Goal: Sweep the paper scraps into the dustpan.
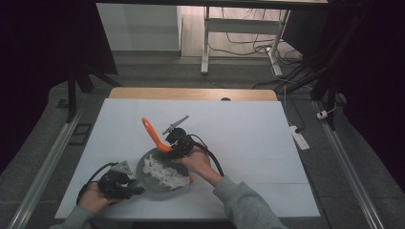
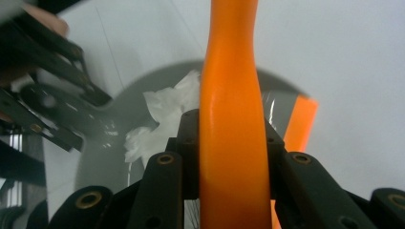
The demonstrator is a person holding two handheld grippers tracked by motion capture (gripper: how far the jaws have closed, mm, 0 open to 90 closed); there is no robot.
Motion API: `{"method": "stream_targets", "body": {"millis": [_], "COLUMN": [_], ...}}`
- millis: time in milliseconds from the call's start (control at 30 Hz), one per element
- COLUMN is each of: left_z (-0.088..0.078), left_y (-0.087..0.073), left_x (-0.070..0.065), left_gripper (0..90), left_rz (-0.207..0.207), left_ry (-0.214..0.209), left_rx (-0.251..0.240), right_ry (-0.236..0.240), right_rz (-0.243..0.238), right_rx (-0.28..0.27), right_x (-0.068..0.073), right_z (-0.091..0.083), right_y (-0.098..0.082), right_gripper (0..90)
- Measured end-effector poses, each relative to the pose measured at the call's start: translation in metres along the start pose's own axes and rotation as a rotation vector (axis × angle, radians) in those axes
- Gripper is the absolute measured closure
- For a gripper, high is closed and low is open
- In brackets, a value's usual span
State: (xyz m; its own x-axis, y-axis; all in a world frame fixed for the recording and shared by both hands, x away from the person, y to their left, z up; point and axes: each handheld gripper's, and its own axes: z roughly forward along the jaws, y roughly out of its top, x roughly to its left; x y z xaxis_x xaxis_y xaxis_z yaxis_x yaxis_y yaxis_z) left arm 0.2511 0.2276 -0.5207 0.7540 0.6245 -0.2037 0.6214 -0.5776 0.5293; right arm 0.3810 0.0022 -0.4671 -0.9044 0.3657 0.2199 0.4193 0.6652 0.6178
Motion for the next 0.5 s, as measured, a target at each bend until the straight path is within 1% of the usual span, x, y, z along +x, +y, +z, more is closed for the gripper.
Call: {"method": "stream_targets", "body": {"millis": [33, 100, 167, 267, 367, 433, 500], "left_z": [0.000, 0.000, 0.000, 0.001, 0.001, 0.001, 0.000], "left_y": [0.000, 0.000, 0.000, 0.000, 0.000, 0.000, 0.000], "left_x": [0.000, 0.000, 0.000, 0.000, 0.000, 0.000, 0.000], "left_gripper": [61.8, 61.8, 61.8, 61.8, 61.8, 61.8, 61.9], "left_rz": [0.000, 0.000, 0.001, 0.000, -0.001, -0.001, -0.002], "left_ry": [0.000, 0.000, -0.001, 0.000, -0.001, 0.000, -0.002], "left_rx": [0.000, 0.001, 0.003, 0.003, 0.004, 0.004, 0.003], "right_ry": [-0.016, -0.060, -0.087, -0.143, -0.175, -0.194, -0.223], "right_rz": [-0.004, 0.012, 0.034, 0.046, 0.064, 0.076, 0.089], "right_rx": [-0.022, -0.057, -0.088, -0.109, -0.108, -0.093, -0.066], "right_x": [-0.002, -0.008, -0.017, -0.028, -0.039, -0.044, -0.050], "right_z": [-0.005, -0.018, -0.029, -0.041, -0.047, -0.046, -0.041], "right_y": [0.001, 0.001, -0.001, -0.004, -0.009, -0.012, -0.015], "right_gripper": [70.5, 70.5, 70.5, 70.5, 70.5, 70.5, 70.5]}}
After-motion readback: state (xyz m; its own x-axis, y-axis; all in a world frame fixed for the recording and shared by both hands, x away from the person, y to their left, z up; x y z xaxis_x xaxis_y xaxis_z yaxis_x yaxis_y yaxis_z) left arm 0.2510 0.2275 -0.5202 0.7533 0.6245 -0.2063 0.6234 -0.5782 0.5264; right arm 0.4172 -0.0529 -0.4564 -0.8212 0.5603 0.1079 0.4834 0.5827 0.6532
